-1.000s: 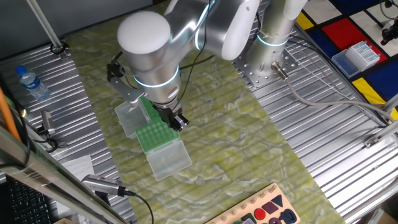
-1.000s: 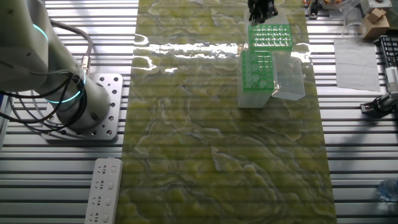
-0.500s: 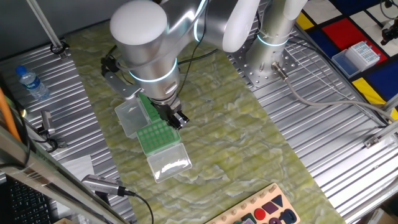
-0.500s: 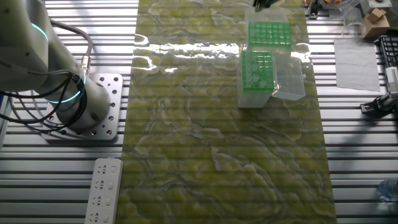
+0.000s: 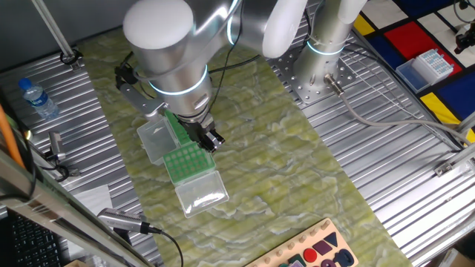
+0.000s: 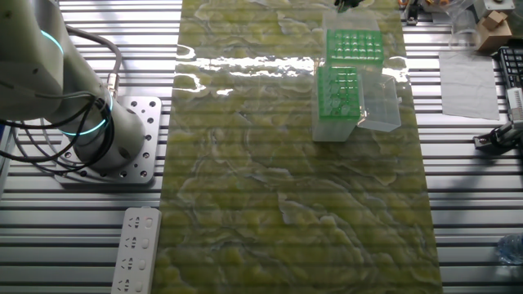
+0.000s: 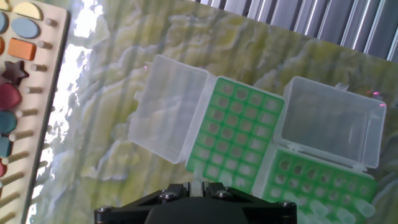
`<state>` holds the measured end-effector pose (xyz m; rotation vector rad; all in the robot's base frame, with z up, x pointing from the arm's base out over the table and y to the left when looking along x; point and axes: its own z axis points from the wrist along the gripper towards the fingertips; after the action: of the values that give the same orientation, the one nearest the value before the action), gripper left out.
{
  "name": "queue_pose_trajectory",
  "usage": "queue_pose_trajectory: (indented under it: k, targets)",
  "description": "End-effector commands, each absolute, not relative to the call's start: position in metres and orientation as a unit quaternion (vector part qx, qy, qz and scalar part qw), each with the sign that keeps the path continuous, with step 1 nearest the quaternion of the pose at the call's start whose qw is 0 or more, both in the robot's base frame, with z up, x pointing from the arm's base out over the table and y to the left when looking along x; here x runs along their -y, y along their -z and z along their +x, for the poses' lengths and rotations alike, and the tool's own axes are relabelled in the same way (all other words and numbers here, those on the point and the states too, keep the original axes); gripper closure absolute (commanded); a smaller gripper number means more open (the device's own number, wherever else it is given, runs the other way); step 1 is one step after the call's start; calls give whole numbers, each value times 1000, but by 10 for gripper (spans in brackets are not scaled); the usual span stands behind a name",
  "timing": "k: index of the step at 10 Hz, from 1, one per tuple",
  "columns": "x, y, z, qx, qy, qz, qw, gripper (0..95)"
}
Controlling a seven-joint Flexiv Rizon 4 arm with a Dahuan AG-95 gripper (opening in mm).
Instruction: Transfer all large pipette tips from one holder to another
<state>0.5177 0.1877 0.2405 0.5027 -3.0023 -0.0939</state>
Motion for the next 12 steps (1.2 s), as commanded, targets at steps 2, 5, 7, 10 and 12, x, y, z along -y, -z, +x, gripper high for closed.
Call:
queue_pose_trajectory:
  k: [2,5,7,10,12]
  targets:
    - [-173,-276,533,978,40,193,72,950]
    - [-167,-309,551,974,46,199,94,950]
    - [-165,-327,558,969,39,218,107,950]
    - [-150,-332,559,957,9,269,112,950]
    - [-136,-331,562,949,0,293,114,950]
